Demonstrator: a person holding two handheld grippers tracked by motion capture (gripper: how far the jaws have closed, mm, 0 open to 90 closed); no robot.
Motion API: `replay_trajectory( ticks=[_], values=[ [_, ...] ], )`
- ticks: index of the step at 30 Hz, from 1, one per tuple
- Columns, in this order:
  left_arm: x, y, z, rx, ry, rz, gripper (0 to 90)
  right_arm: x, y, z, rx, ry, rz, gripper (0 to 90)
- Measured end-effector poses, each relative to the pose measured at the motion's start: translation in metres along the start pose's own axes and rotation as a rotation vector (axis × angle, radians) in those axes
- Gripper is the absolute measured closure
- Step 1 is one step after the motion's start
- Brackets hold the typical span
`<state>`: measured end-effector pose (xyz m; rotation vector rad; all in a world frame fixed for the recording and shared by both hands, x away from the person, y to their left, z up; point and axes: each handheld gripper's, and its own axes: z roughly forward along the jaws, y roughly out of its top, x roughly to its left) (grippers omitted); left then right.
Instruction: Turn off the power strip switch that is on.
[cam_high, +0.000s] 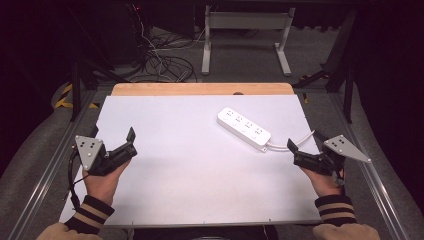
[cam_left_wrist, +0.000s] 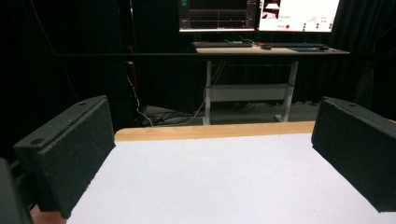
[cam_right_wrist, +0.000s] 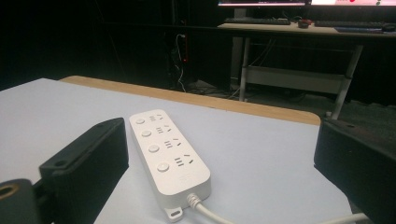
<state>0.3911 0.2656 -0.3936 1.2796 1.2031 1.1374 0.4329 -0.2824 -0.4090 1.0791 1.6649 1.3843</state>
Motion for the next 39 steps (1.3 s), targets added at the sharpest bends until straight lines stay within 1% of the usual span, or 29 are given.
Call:
replay_trajectory(
  ticks=[5,7,15,17,21,22,23,24,25,26,27,28,29,30,31,33,34,36,37,38,39],
  values=[
    [0.0,0.0,-0.001,-0.001,0.0,-0.001,0.0,0.0,0.0,0.0,-0.004,-0.001,0.005,3.4],
    [0.0,0.0,-0.001,0.0,0.002,-0.001,0.0,0.0,0.0,0.001,-0.004,0.002,-0.003,3.4],
    [0.0,0.0,-0.001,0.001,-0.003,0.001,0.0,0.0,0.0,0.001,-0.005,-0.002,-0.005,3.2],
    [0.0,0.0,0.0,0.001,-0.002,0.001,0.0,0.001,0.0,0.001,-0.016,-0.002,-0.001,3.1],
    [0.0,-0.001,0.0,0.002,-0.003,0.004,0.0,0.001,0.001,0.001,-0.015,-0.005,-0.005,5.5],
    [0.0,-0.001,0.0,0.003,-0.004,0.003,0.0,0.0,0.001,0.0,-0.016,-0.011,-0.007,7.7],
    [-0.001,-0.001,0.0,0.002,-0.006,0.004,0.0,0.0,0.002,-0.003,-0.029,-0.006,-0.009,18.1],
    [0.0,-0.001,-0.001,0.002,-0.003,0.01,0.0,-0.001,0.002,-0.004,-0.032,-0.005,-0.009,23.0],
    [0.0,-0.001,-0.001,0.0,-0.004,0.01,0.0,-0.001,0.002,-0.004,-0.032,-0.005,-0.009,23.0],
    [0.0,0.0,-0.001,-0.002,-0.006,0.005,0.0,-0.001,0.003,-0.006,-0.045,0.001,-0.001,44.2],
    [0.0,0.0,-0.001,-0.002,-0.006,0.005,0.0,-0.001,0.003,-0.006,-0.045,0.001,-0.001,44.2],
    [0.0,0.0,-0.001,-0.001,-0.005,0.005,0.0,-0.002,0.003,-0.007,-0.049,0.009,-0.003,52.9],
    [0.0,-0.001,0.0,0.001,-0.005,0.006,0.0,-0.002,0.003,-0.008,-0.044,0.015,0.009,77.1],
    [0.0,-0.001,0.0,0.001,-0.005,0.006,0.0,-0.002,0.003,-0.008,-0.044,0.015,0.009,77.1],
    [0.0,-0.001,0.0,-0.001,-0.006,0.005,0.0,-0.001,0.004,-0.009,-0.032,0.022,0.016,90.0],
    [0.001,0.0,0.0,-0.002,-0.007,0.004,0.0,-0.001,0.005,-0.009,-0.026,0.023,0.019,90.0],
    [0.0,-0.001,0.0,-0.002,-0.008,0.005,0.0,0.0,0.007,-0.01,-0.009,0.017,0.015,90.0],
    [0.0,-0.001,0.0,0.0,-0.007,0.007,0.1,0.001,0.009,-0.011,-0.009,0.011,0.006,90.0],
    [0.0,-0.001,0.0,0.001,-0.006,0.01,0.0,0.001,0.014,-0.014,-0.022,0.01,-0.003,90.0],
    [0.0,-0.001,0.0,0.002,-0.007,0.01,0.0,0.001,0.018,-0.014,-0.017,0.01,-0.007,90.0],
    [0.0,-0.001,0.0,0.002,-0.006,0.011,0.0,0.001,0.018,-0.014,-0.017,0.01,-0.007,90.0]
  ],
)
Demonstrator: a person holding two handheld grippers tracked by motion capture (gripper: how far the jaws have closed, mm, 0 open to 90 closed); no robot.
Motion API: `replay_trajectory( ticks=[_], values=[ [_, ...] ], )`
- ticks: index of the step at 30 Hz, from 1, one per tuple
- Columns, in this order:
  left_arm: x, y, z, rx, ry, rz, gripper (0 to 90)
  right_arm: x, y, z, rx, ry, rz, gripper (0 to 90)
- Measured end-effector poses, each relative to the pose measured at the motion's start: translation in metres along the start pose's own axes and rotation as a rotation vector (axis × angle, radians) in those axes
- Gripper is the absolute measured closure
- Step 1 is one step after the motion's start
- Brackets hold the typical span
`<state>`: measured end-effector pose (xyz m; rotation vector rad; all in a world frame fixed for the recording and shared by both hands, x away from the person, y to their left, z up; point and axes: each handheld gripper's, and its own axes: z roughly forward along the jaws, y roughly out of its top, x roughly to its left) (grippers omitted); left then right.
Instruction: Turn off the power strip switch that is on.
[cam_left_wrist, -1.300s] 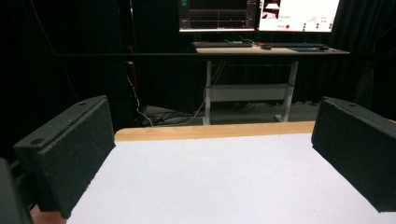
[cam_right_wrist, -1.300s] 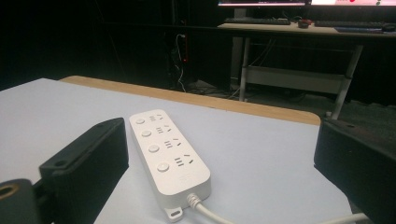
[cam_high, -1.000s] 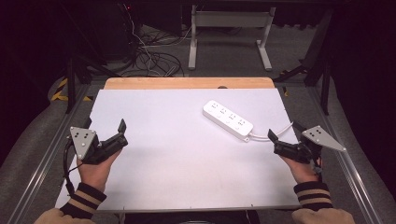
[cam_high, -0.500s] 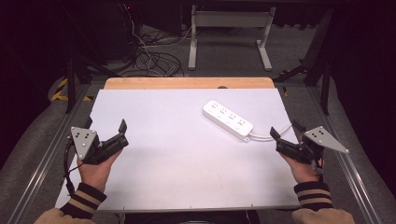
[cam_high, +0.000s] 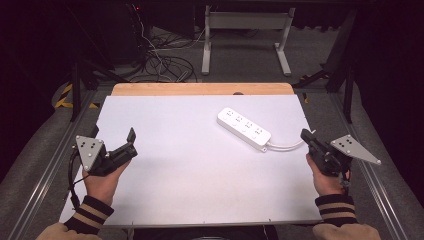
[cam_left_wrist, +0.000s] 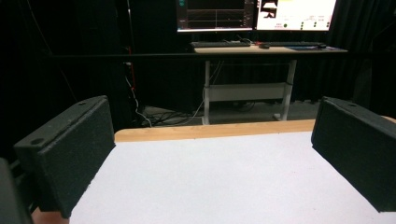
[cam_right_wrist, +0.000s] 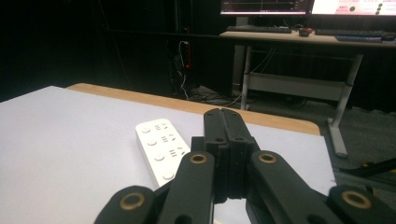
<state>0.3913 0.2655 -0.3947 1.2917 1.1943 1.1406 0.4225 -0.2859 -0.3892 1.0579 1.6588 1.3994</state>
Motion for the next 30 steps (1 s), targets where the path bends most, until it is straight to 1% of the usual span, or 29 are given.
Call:
replay_trajectory(
  ticks=[1,3,4,5,7,9,12,14,16,18,20,21,22,24,27,28,29,30],
  values=[
    [0.0,0.0,0.0,0.0,0.0,0.002,0.1,-0.001,0.008,0.001,0.027,-0.004,0.011,90.0],
    [0.0,-0.001,0.001,0.001,-0.001,0.001,0.1,0.0,0.017,0.004,0.045,-0.003,0.004,90.0],
    [0.0,-0.001,0.001,0.001,-0.001,0.002,0.1,0.0,0.017,0.004,0.045,-0.003,0.004,90.0],
    [0.001,-0.001,0.001,0.004,0.002,0.004,0.1,0.002,0.029,0.007,0.053,0.003,0.016,90.0],
    [0.001,-0.001,0.001,0.003,0.003,0.003,0.1,0.005,0.041,0.011,0.066,0.014,0.014,90.0],
    [0.001,-0.001,0.0,0.003,0.002,-0.002,0.0,0.009,0.051,0.016,0.083,0.029,0.014,90.0],
    [0.002,-0.001,0.0,0.003,0.003,-0.002,0.0,0.013,0.06,0.03,0.113,0.061,0.037,90.0],
    [0.002,-0.001,0.0,0.003,0.001,0.001,0.0,0.018,0.059,0.043,0.159,0.069,0.039,90.0],
    [0.001,-0.001,0.0,-0.001,-0.001,0.006,0.0,0.023,0.056,0.055,0.207,0.087,0.028,90.0],
    [0.002,-0.002,0.0,0.004,0.002,0.011,0.0,0.029,0.055,0.065,0.236,0.1,0.01,90.0],
    [0.002,-0.002,0.0,0.003,0.003,0.01,0.0,0.032,0.052,0.076,0.279,0.117,0.006,90.0],
    [0.002,-0.002,0.0,0.005,0.005,0.01,0.0,0.032,0.052,0.076,0.279,0.117,0.006,90.0],
    [0.002,-0.002,-0.001,0.006,0.005,0.011,0.0,0.034,0.046,0.089,0.331,0.116,-0.002,90.0],
    [0.003,-0.002,-0.002,0.002,0.004,0.01,0.0,0.035,0.039,0.104,0.388,0.121,-0.007,90.0],
    [0.004,-0.002,-0.003,0.0,0.009,0.012,0.0,0.041,0.027,0.126,0.452,0.112,-0.03,90.0],
    [0.005,-0.002,-0.003,0.002,0.011,0.011,0.0,0.041,0.027,0.126,0.452,0.112,-0.03,90.0],
    [0.005,-0.002,-0.004,0.005,0.014,0.011,0.0,0.042,0.023,0.132,0.469,0.108,-0.037,90.0],
    [0.006,-0.002,-0.004,0.005,0.017,0.01,0.1,0.045,0.017,0.145,0.503,0.104,-0.058,90.0]
  ],
)
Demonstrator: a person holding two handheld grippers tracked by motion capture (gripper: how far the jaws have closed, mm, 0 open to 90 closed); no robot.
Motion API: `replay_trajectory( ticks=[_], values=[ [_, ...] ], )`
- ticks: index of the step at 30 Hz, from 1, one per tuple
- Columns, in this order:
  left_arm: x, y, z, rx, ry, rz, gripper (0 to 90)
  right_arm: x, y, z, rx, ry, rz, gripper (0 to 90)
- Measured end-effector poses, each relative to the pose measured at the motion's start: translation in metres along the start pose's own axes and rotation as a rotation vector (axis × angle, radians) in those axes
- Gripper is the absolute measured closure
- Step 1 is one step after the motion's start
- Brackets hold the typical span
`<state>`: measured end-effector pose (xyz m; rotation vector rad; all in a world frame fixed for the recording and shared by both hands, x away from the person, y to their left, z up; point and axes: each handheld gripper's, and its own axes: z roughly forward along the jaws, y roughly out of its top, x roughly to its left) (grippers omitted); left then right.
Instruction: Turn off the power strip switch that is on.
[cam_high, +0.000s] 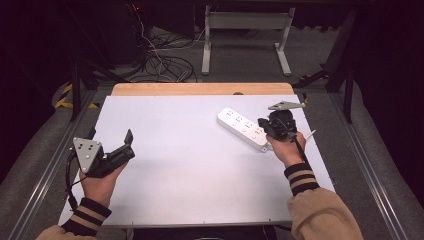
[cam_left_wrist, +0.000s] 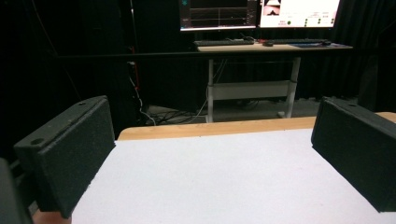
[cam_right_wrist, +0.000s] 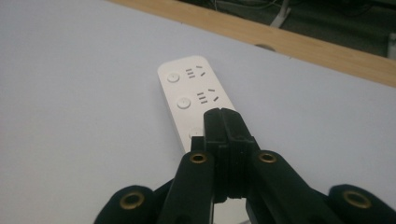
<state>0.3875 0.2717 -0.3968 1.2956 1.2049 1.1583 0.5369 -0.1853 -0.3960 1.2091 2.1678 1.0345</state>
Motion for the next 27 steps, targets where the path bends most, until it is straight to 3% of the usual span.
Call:
replay_trajectory(
  ticks=[4,9,17,27],
  values=[
    [0.002,0.0,-0.003,-0.003,0.002,0.004,0.0,0.002,-0.003,0.022,0.077,-0.008,-0.029,90.0],
    [0.003,0.0,-0.005,-0.005,0.002,0.003,0.0,0.002,-0.01,0.036,0.134,-0.017,-0.033,90.0],
    [0.002,0.001,-0.004,-0.002,-0.003,0.005,0.1,-0.005,-0.025,0.048,0.169,-0.026,-0.024,90.0],
    [0.001,0.001,-0.004,-0.001,-0.007,0.006,0.1,0.003,-0.027,0.051,0.165,-0.01,-0.058,90.0]
  ],
)
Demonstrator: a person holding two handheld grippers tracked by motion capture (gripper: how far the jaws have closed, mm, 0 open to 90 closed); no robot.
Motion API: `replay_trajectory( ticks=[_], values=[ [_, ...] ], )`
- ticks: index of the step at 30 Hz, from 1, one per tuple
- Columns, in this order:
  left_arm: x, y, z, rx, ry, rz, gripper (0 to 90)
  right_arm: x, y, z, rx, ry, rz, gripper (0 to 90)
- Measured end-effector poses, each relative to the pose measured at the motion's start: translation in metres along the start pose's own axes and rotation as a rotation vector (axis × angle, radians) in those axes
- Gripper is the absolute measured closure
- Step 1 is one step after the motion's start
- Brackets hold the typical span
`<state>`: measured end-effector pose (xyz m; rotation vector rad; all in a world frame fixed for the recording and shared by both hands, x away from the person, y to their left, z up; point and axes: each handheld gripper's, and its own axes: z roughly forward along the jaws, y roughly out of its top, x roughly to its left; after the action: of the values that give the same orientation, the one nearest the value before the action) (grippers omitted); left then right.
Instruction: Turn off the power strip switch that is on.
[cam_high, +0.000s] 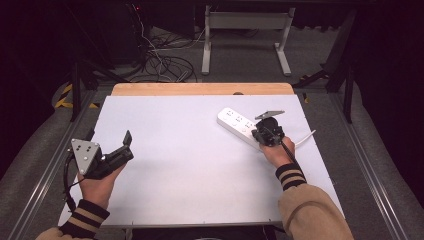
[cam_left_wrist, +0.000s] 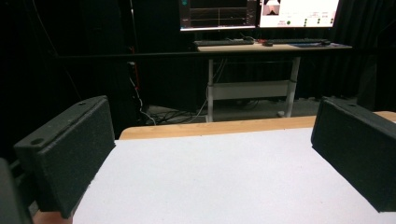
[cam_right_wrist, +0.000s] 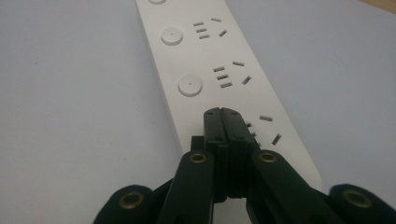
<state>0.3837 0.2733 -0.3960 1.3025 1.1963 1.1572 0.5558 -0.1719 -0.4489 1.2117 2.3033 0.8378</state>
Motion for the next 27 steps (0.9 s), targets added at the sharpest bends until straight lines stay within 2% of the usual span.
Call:
replay_trajectory(
  ticks=[1,2,3,6,12,14,15,16,17,18,23,27],
  values=[
    [0.0,0.0,0.0,0.0,-0.001,-0.001,0.1,0.0,0.0,0.0,0.0,0.0,0.0,90.0],
    [0.0,0.0,0.0,0.001,0.0,-0.001,0.1,0.001,0.0,0.0,0.008,-0.025,0.003,90.0],
    [0.0,0.0,0.0,0.0,-0.001,-0.002,0.1,0.001,-0.001,0.0,0.007,-0.029,-0.003,90.0],
    [-0.001,0.0,0.0,-0.002,-0.002,-0.004,0.1,0.0,-0.003,0.0,-0.006,-0.02,0.005,90.0],
    [-0.001,0.0,0.0,0.0,-0.005,-0.003,0.2,0.002,-0.002,0.003,-0.02,-0.04,-0.001,90.0],
    [-0.002,0.0,0.001,0.002,-0.006,0.002,0.2,0.002,-0.002,0.003,-0.024,-0.024,0.01,90.0],
    [-0.002,0.0,0.001,0.001,-0.006,0.002,0.2,0.008,-0.001,0.005,-0.024,-0.034,-0.005,90.0],
    [-0.002,0.0,0.001,0.001,-0.007,-0.002,0.2,0.013,0.001,0.005,-0.015,-0.074,-0.042,90.0],
    [-0.002,0.0,0.001,0.0,-0.007,-0.003,0.2,0.013,0.001,0.005,-0.015,-0.074,-0.042,90.0],
    [-0.002,0.0,0.0,0.0,-0.008,-0.003,0.2,0.018,0.001,0.006,-0.014,-0.109,-0.062,90.0],
    [0.001,0.0,-0.001,-0.003,-0.002,-0.007,0.2,0.015,-0.001,0.005,-0.024,-0.092,-0.023,90.0],
    [0.001,0.0,-0.001,-0.002,-0.002,-0.012,0.2,0.015,-0.001,0.005,-0.024,-0.092,-0.018,90.0]
  ],
)
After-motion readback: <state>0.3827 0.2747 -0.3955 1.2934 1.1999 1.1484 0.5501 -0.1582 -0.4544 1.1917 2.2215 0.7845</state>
